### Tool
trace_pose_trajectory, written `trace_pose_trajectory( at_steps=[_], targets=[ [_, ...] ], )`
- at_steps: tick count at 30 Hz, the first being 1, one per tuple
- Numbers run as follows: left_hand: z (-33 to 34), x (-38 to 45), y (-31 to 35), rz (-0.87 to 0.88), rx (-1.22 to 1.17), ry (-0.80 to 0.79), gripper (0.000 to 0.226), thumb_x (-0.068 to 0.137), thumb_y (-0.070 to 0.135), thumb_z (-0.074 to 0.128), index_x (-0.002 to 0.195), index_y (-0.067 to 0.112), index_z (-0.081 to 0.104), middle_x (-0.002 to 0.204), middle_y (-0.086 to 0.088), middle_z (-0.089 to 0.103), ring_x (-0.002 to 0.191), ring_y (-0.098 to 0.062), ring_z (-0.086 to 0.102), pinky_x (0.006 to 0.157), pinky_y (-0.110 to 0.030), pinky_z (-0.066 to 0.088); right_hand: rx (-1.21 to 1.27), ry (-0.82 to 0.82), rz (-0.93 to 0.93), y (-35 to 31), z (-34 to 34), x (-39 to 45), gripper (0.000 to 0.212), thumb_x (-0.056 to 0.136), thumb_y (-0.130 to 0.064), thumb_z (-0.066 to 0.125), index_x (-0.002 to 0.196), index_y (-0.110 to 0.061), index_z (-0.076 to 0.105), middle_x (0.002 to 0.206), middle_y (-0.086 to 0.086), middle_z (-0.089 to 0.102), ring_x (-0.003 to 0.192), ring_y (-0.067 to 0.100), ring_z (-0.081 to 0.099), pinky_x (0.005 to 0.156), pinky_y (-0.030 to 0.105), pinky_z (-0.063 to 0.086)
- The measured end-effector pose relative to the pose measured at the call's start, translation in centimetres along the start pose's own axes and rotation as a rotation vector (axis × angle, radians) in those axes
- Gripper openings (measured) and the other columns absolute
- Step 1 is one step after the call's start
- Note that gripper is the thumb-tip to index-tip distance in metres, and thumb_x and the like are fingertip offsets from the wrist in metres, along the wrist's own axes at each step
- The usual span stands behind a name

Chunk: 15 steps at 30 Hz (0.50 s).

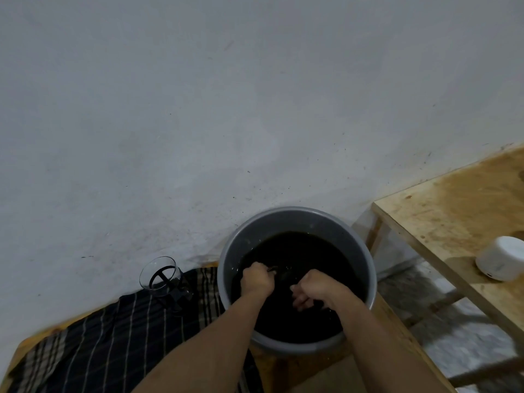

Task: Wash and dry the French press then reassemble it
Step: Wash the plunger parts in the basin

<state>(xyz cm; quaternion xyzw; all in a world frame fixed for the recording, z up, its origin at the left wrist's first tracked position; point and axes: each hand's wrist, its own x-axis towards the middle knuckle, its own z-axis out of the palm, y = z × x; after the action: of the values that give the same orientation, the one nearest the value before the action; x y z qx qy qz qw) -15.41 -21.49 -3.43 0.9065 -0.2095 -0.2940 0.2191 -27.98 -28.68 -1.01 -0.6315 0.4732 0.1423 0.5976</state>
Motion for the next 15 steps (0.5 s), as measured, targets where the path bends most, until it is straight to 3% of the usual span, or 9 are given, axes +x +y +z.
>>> trace_pose_trajectory(
  at_steps=[5,7,10,12,15],
  targets=[
    [-0.6,0.6,0.0,0.040,0.225,0.015,0.034,0.095,0.031,0.054,0.113,0.005,0.064,0.110,-0.016,0.067,0.101,-0.031,0.065,0.083,-0.036,0.056,-0.553,0.416,-0.279,0.4,0.5,-0.2,0.021,0.091,-0.036,0.060,0.084,-0.018,0.068,0.085,0.002,0.066,0.077,0.016,0.059,0.071,0.030,0.048],
    [0.0,0.9,-0.2,0.020,0.070,-0.083,0.030,0.095,0.026,0.053,0.117,0.009,0.065,0.112,-0.014,0.067,0.102,-0.029,0.065,0.090,-0.035,0.054,-0.508,0.342,-0.252,0.4,0.3,0.1,0.024,0.094,-0.034,0.057,0.082,-0.016,0.067,0.084,0.004,0.066,0.076,0.017,0.060,0.072,0.031,0.050],
    [0.6,1.2,-0.3,-0.061,-0.263,-0.184,0.033,0.090,0.021,0.060,0.122,0.013,0.066,0.112,-0.012,0.069,0.102,-0.028,0.066,0.095,-0.037,0.054,-0.138,0.111,-0.082,0.1,-0.1,0.3,0.031,0.097,-0.027,0.054,0.070,-0.014,0.062,0.067,0.001,0.061,0.061,0.011,0.056,0.074,0.029,0.049],
    [0.3,1.2,-0.4,-0.020,-0.162,-0.140,0.029,0.092,0.022,0.059,0.116,0.010,0.069,0.112,-0.013,0.069,0.103,-0.029,0.065,0.094,-0.033,0.052,-0.103,0.046,-0.042,0.0,-0.1,0.1,0.029,0.098,-0.026,0.052,0.074,-0.014,0.063,0.067,0.000,0.062,0.061,0.010,0.057,0.076,0.031,0.048],
    [0.0,1.2,-0.6,0.027,0.083,0.004,0.032,0.091,0.031,0.061,0.107,0.005,0.070,0.109,-0.017,0.069,0.099,-0.030,0.066,0.083,-0.035,0.054,-0.333,0.082,-0.161,0.3,0.3,0.4,0.020,0.094,-0.027,0.058,0.076,-0.020,0.063,0.075,-0.001,0.066,0.072,0.011,0.062,0.084,0.034,0.052]
  ],
)
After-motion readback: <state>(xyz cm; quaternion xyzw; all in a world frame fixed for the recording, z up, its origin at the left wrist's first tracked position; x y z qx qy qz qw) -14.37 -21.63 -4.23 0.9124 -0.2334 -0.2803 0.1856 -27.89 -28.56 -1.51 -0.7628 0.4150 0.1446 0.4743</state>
